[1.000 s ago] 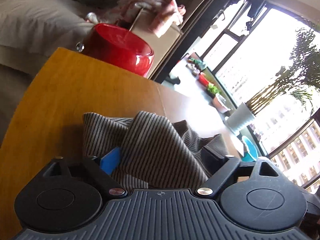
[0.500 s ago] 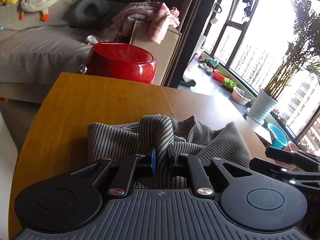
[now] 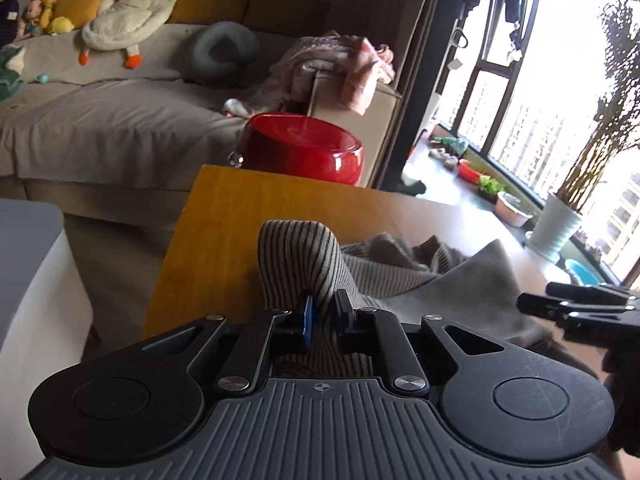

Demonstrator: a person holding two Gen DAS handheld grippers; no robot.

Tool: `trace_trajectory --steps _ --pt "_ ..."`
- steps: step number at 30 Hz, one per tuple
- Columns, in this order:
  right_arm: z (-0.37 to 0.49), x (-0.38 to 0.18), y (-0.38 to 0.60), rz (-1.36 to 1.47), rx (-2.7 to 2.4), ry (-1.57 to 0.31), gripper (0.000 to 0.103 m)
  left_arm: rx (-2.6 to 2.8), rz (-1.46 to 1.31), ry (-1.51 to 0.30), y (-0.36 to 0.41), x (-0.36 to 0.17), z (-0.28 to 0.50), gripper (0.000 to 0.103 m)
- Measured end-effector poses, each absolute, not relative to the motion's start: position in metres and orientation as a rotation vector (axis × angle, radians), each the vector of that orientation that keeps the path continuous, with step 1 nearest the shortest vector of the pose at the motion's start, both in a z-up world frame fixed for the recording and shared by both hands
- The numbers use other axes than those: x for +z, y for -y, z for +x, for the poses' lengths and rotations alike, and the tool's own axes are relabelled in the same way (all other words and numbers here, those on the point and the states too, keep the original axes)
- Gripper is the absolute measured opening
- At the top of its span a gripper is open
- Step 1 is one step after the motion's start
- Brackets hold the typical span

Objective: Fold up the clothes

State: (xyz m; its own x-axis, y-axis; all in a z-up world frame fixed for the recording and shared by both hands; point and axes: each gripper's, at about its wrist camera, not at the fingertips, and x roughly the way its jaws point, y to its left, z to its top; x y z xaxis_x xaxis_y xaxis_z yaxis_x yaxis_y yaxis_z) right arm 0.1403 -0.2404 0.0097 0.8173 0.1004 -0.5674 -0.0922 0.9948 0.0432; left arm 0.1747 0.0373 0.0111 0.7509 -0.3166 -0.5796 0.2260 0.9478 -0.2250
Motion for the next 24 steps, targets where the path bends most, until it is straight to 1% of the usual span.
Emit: trace_trajectory --steps 2,4,8,11,13,15,17,19,24 --pt "0.142 0.01 0.238 0.006 0.101 -0.602 0.067 -0.289 -0.15 -0.671 -0.038 0.008 0.176 0.016" --pt "0.143 0.011 0.233 -0.002 0.107 -0.59 0.067 -0.283 -0.142 -0.663 -0.038 0.008 0.175 0.021" --pt "0.144 0.014 0.226 0.017 0.168 -0.577 0.067 -0.28 -0.143 -0.657 -0.038 0.009 0.175 0.022" --pt "0.149 0.011 0.225 0.069 0.222 -0.604 0.064 -0.28 -0.146 -0.66 -0.039 0.008 0.175 0.024" --pt "0.153 0.003 0.228 0.097 0.221 -0.638 0.063 -0.282 -0.147 -0.662 -0.039 0.008 0.175 0.024" --pt "0.156 -0.005 0.232 0.109 0.205 -0.665 0.059 -0.287 -0.146 -0.662 -0.038 0.007 0.174 0.024" --pt "0.153 -0.008 0.237 0.107 0.196 -0.671 0.049 -0.293 -0.142 -0.661 -0.035 0.008 0.173 0.024" --pt "0.151 -0.012 0.242 0.104 0.187 -0.676 0.045 -0.3 -0.137 -0.661 -0.031 0.008 0.173 0.024" --pt "0.144 -0.018 0.253 0.097 0.165 -0.689 0.045 -0.327 -0.127 -0.663 -0.019 0.007 0.173 0.024"
